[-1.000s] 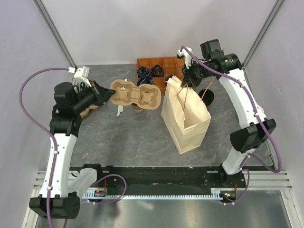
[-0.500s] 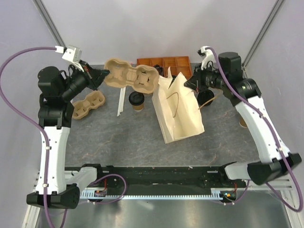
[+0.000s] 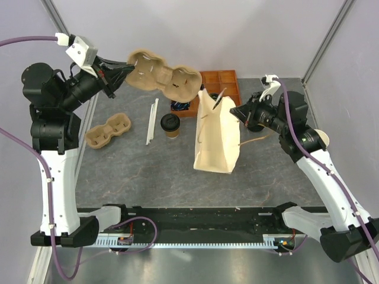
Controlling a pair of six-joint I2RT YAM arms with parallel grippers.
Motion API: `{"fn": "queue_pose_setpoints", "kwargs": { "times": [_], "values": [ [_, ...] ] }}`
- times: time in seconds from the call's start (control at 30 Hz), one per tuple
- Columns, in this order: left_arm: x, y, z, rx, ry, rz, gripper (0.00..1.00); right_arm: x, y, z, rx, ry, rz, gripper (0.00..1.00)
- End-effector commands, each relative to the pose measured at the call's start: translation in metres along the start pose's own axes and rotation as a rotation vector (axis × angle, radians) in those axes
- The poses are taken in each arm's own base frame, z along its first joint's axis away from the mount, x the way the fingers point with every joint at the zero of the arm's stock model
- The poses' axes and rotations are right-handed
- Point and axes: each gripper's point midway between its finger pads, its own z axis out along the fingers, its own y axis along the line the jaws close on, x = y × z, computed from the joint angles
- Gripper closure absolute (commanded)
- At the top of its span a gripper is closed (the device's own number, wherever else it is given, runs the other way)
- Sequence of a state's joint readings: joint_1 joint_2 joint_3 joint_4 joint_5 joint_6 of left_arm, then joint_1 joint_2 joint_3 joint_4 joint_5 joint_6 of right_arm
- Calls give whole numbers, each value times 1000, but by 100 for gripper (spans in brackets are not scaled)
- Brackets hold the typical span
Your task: Pack the takeout coffee
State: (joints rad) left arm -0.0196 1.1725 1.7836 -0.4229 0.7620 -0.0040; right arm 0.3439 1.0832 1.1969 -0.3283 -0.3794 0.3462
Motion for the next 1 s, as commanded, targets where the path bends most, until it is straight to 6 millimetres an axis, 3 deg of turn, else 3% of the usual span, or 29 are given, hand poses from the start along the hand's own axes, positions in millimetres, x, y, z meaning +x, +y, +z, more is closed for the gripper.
{"fn": "queue_pose_setpoints", "kwargs": {
  "times": [0.0, 0.07, 0.17, 0.2, 0.23, 0.43, 0.53, 0.67, 0.83, 0.97],
  "values": [
    [-14, -31, 7, 154, -9, 180, 98, -25, 20, -10, -44, -122, -10, 100],
    [-23, -38, 9, 174, -20, 227, 98, -28, 25, -12, -52, -135, -26, 100],
    [-22, -48, 21, 208, -22, 254, 98, -30, 29, -13, -63, -136, -35, 100],
    [-23, -60, 26, 244, -35, 270, 98, -28, 30, -12, -67, -130, -39, 100],
    [-20, -57, 34, 227, -27, 290, 98, -27, 29, -11, -66, -127, -42, 100],
    [-40, -88, 53, 292, -100, 448, 98, -27, 33, -7, -74, -117, -55, 100],
    [-34, -107, 62, 328, -100, 549, 98, -25, 35, -4, -76, -107, -56, 100],
    [-25, -131, 69, 380, -94, 539, 98, -23, 36, 1, -72, -99, -55, 100],
    [-34, -131, 67, 358, -111, 553, 98, -25, 37, 0, -58, -107, -54, 100],
    [-3, -140, 60, 409, -23, 570, 98, -32, 39, -3, -57, -126, -60, 100]
  ]
}}
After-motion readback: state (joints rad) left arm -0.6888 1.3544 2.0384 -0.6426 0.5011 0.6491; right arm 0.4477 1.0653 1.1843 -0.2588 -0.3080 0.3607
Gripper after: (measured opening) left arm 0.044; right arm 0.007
